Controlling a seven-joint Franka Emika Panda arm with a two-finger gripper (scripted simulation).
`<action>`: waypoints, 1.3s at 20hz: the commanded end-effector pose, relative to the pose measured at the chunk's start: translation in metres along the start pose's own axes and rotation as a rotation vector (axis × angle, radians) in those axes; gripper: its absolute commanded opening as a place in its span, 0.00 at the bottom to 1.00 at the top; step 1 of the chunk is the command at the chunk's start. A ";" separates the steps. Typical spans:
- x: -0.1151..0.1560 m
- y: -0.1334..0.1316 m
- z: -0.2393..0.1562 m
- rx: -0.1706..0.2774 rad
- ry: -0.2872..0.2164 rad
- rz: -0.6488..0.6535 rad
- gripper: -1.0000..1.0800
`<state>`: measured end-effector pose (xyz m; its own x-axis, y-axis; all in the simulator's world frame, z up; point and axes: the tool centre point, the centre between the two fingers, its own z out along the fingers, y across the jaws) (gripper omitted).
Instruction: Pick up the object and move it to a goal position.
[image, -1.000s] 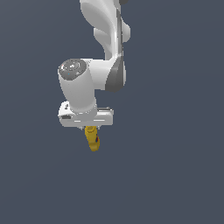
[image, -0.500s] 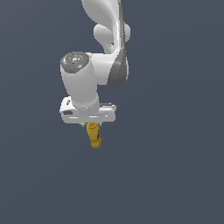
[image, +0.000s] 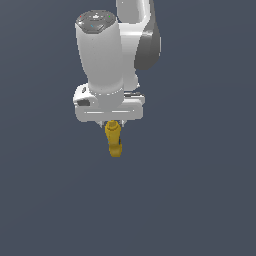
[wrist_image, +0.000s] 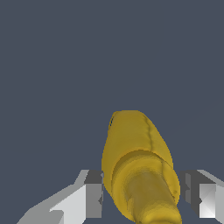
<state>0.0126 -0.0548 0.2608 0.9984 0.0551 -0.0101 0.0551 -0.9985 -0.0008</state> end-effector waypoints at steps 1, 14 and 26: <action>-0.007 -0.012 -0.032 -0.002 0.010 0.000 0.00; -0.047 -0.076 -0.174 -0.003 0.010 0.000 0.00; -0.065 -0.112 -0.255 -0.001 0.010 0.000 0.00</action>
<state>-0.0541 0.0505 0.5059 0.9984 0.0561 -0.0069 0.0561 -0.9984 0.0009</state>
